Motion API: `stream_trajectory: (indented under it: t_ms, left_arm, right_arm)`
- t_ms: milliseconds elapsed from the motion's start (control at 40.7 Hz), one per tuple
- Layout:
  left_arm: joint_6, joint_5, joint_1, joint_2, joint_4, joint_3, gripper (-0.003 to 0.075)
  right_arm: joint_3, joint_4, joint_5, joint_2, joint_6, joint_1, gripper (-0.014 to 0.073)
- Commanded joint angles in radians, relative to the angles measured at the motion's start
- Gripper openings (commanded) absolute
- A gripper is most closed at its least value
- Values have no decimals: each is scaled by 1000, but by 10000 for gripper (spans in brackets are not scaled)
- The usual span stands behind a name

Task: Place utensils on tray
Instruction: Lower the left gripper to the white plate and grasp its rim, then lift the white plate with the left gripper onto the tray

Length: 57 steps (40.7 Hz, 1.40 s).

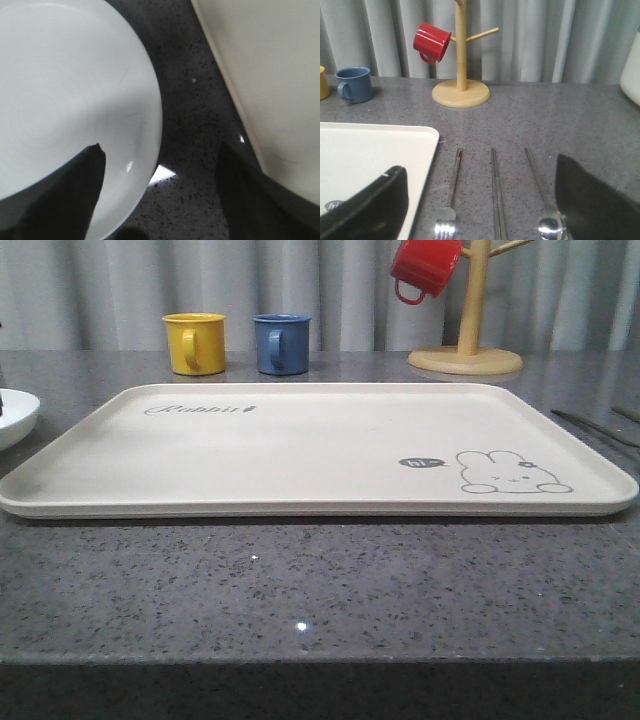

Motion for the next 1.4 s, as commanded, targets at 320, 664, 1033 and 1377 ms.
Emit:
stream_trajectory:
  t_ms: [320,664,1033,1377]
  left_arm:
    - [-4,11,-9,59,12,-46,234]
    - [-4,11,-9,59,39,-50,-18]
    - [-13,70,-139,-49,116,-246,-18]
    - [-13,86,-405,24,92,-387,-18]
  right_arm:
    - [-36,0,-87,17,-2,-5,622]
    - [-36,0,-87,17,-2,-5,622]
    - [-36,0,-87,17,-2,-5,622]
    - [-36,0,-87,17,-2,-5,622]
